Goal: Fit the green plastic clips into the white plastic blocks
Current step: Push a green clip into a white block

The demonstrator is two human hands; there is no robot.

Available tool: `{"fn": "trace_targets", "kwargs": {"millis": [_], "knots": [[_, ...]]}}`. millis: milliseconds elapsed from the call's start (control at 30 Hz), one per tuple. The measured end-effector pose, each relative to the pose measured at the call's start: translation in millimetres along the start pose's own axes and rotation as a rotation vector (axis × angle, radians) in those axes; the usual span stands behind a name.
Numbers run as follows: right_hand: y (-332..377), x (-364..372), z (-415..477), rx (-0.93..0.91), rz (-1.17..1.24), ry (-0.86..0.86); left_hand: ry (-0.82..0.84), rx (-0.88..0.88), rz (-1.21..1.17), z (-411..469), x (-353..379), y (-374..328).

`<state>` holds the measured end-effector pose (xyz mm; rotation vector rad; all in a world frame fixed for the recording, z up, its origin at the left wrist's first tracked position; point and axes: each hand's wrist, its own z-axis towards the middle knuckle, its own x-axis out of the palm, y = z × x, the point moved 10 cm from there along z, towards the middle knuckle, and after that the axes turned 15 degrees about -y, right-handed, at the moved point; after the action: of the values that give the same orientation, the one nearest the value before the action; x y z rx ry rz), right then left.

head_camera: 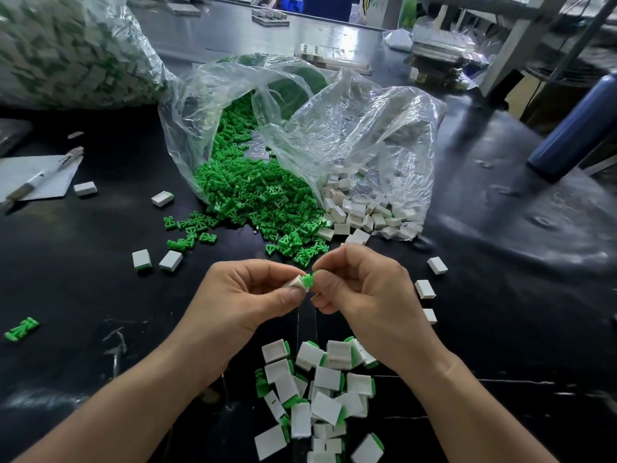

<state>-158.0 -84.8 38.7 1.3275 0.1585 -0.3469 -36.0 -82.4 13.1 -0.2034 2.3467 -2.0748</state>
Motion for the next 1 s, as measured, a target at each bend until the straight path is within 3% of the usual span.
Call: {"fn": "trace_targets", "kwargs": {"millis": [367,633,1000], "knots": [[-10.5,10.5,-4.1,0.062,-0.169,0.151,0.007,0.021,0.028,-1.2,0.5,-1.7],[1.1,14.1,-6.3,-0.062,-0.268,0.166,0.079,-0.077,0.024,-2.0,3.9,9.3],[17.9,29.6,-18.3,-0.295,-0.566,0.325,0.154,0.102,0.246,-4.9,3.0,0.1]]}}
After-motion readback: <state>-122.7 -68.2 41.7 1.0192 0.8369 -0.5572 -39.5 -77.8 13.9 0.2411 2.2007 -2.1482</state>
